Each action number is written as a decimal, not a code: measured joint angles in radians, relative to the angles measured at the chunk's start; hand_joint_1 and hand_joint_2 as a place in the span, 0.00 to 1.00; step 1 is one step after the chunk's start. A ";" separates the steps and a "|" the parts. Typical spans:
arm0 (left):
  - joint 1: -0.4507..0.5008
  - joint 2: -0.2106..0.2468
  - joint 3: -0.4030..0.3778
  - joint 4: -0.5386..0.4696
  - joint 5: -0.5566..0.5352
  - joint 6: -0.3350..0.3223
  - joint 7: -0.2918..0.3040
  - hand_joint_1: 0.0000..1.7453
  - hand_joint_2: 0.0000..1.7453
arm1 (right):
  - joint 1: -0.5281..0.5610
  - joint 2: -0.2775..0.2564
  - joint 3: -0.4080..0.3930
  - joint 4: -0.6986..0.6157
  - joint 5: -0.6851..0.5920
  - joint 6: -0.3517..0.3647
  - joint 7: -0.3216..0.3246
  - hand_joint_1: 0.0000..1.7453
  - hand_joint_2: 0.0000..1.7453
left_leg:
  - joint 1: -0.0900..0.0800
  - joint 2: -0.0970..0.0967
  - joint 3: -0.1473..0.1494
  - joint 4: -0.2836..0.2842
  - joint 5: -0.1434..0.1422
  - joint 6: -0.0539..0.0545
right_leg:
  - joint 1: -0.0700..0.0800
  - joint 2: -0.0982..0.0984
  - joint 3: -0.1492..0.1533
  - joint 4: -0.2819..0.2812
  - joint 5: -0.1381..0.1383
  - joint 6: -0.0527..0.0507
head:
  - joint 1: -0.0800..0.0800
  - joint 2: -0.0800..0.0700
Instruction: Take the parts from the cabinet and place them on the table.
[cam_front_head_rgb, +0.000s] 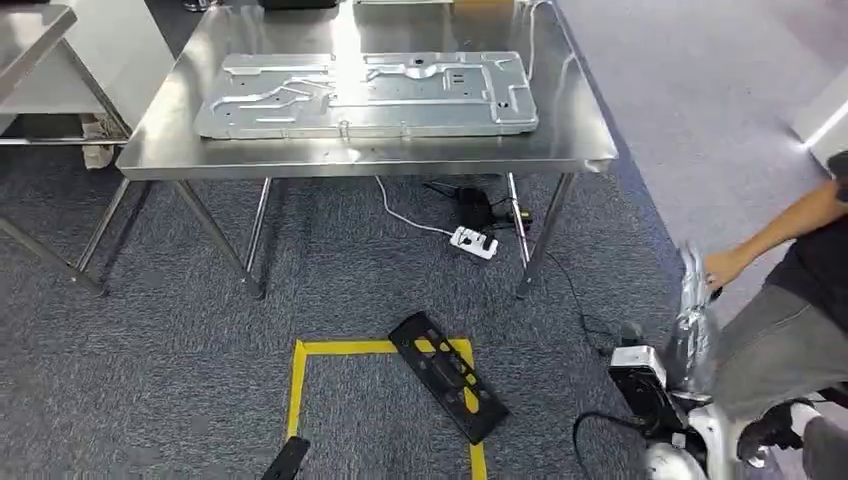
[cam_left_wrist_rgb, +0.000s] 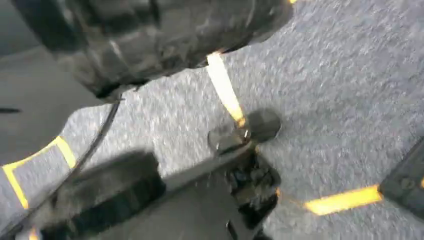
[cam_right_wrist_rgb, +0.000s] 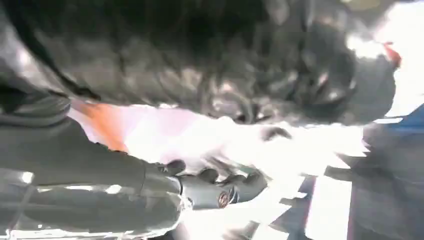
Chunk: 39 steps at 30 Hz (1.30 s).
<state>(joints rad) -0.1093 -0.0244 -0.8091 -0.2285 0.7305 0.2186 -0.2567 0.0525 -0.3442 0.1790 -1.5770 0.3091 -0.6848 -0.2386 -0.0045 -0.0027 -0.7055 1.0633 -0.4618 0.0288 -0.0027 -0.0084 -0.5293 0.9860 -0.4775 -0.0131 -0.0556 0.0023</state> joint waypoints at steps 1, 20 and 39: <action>0.009 -0.002 0.002 0.000 0.004 0.001 0.001 0.00 0.00 | -0.002 0.025 -0.020 0.100 -0.027 0.001 -0.040 0.00 0.00 | 0.001 0.000 -0.017 0.062 -0.071 -0.007 | -0.003 -0.002 -0.017 0.000 0.012 -0.007 | -0.004 0.000; 0.013 -0.011 0.007 0.000 0.033 -0.013 0.056 0.00 0.00 | -0.093 0.282 -0.049 1.104 -0.129 0.473 0.111 0.00 0.00 | -0.012 0.008 0.179 -0.115 -0.007 0.043 | -0.017 0.007 -0.205 0.303 -0.121 0.047 | 0.006 0.000; -0.011 -0.021 0.007 0.000 0.098 0.056 0.143 0.00 0.00 | -0.162 0.357 0.031 1.286 0.044 0.662 0.285 0.00 0.00 | 0.010 0.014 0.057 0.112 -0.040 -0.030 | -0.007 -0.047 0.021 0.010 -0.030 -0.008 | -0.003 0.000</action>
<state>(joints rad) -0.1198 -0.0458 -0.8019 -0.2285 0.8286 0.2751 -0.1140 -0.1092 0.0126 0.2099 -0.2914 0.3533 -0.0225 0.0462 0.0056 0.0117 -0.6486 1.1754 -0.5021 -0.0009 -0.0096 -0.0552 -0.5082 0.9962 -0.5074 -0.0206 -0.0591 0.0023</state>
